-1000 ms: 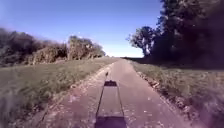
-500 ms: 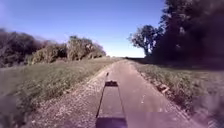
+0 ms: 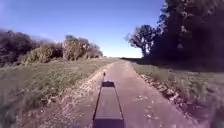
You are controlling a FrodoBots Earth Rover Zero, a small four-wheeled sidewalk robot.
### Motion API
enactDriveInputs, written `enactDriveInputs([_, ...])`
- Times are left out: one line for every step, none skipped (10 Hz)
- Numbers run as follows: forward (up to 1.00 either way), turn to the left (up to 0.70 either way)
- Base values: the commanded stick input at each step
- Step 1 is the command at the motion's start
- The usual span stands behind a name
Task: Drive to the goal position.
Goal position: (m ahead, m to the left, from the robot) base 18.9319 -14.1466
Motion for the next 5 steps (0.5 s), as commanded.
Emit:
enactDriveInputs([0.85, 0.00])
enactDriveInputs([0.83, 0.00])
enactDriveInputs([0.48, 0.00])
enactDriveInputs([0.00, 0.00])
enactDriveInputs([0.00, 0.00])
